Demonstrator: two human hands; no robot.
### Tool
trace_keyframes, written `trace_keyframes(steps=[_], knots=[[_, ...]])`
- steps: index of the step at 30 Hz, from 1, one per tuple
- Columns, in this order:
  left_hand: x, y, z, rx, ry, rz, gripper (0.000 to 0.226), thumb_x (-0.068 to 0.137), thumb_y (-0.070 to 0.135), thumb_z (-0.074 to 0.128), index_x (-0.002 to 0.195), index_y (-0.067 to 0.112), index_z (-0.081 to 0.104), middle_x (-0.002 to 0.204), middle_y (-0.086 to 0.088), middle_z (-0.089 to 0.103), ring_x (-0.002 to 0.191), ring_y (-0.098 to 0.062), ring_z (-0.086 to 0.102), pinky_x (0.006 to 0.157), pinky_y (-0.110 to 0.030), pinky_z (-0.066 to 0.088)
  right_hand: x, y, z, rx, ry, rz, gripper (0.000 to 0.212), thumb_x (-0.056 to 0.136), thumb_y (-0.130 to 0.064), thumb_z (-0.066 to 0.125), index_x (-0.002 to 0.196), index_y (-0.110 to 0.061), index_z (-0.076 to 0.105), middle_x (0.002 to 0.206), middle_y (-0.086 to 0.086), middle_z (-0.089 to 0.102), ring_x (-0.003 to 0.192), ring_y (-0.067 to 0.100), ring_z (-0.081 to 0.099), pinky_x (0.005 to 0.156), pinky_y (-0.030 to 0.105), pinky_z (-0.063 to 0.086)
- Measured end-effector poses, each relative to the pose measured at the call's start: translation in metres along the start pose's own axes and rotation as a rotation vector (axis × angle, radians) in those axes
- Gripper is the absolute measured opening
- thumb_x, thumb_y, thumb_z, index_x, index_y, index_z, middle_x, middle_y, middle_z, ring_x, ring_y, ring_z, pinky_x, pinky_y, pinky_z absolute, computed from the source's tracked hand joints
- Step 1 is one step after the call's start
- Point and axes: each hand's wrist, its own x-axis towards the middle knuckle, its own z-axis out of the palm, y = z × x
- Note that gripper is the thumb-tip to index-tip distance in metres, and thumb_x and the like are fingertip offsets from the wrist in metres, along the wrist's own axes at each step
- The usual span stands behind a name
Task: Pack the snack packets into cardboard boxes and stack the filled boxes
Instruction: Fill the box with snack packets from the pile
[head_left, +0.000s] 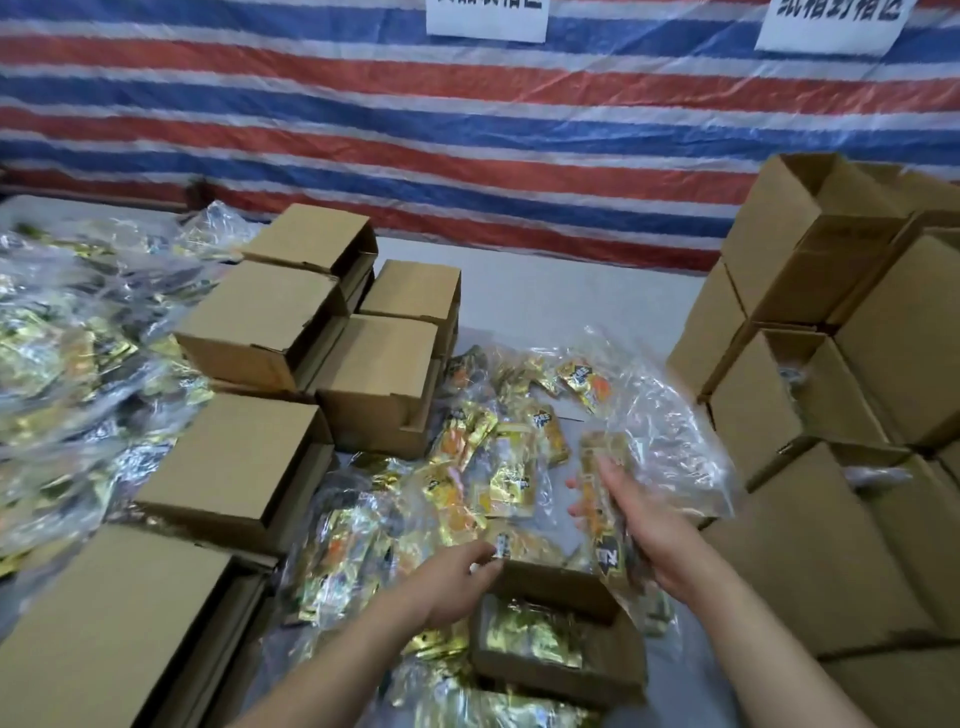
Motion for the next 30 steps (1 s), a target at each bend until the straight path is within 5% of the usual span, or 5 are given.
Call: trace_keyframes(steps=[4,8,12,17,30], knots=[[0.004,-0.006,0.009,-0.030,0.060,0.012,0.030,0.105,0.041,0.041,0.126,0.031,0.060,0.126,0.001,0.065,0.109,-0.014,0.059,0.095,-0.032,0.048,-0.008,0.017,0.013,-0.353,-0.136,0.049,0.103,0.034,-0.108,0.046,0.116,-0.050,0.065,0.135,-0.014,0.057,0.126,0.015,0.053,0.109,0.038,0.040],[0.002,-0.008,0.011,-0.114,0.093,0.022,0.028,0.104,0.040,0.045,0.122,0.032,0.064,0.120,0.006,0.068,0.105,-0.012,0.064,0.090,-0.030,0.051,-0.016,0.023,0.024,-0.665,-0.384,-0.153,0.042,0.070,-0.089,0.053,0.110,-0.078,0.045,0.113,-0.049,0.045,0.106,-0.020,0.048,0.083,0.007,0.040],[0.004,-0.011,0.012,-0.328,0.037,0.004,0.024,0.104,0.025,0.049,0.121,0.019,0.065,0.100,0.002,0.066,0.075,0.000,0.062,0.064,-0.013,0.050,-0.006,0.038,0.037,-0.883,-0.542,-0.179,0.009,0.091,-0.059,0.057,0.094,-0.052,0.061,0.092,-0.020,0.064,0.092,0.014,0.065,0.073,0.026,0.047],[0.010,-0.016,0.014,-0.405,0.049,0.003,0.022,0.103,0.028,0.052,0.114,0.021,0.070,0.089,0.000,0.070,0.066,-0.005,0.058,0.059,-0.014,0.045,0.020,0.062,0.060,-1.061,-0.519,-0.118,0.052,0.097,-0.032,0.056,0.147,-0.035,0.043,0.135,0.000,0.061,0.112,0.019,0.062,0.096,0.032,0.050],[0.011,-0.022,0.018,-0.191,0.175,0.090,0.027,0.103,0.039,0.048,0.115,0.028,0.070,0.104,0.014,0.072,0.091,-0.002,0.065,0.076,-0.022,0.049,0.024,0.072,0.057,-1.067,-0.441,0.043,0.059,0.087,-0.039,0.071,0.140,-0.026,0.050,0.136,-0.007,0.059,0.120,0.018,0.058,0.098,0.029,0.047]])
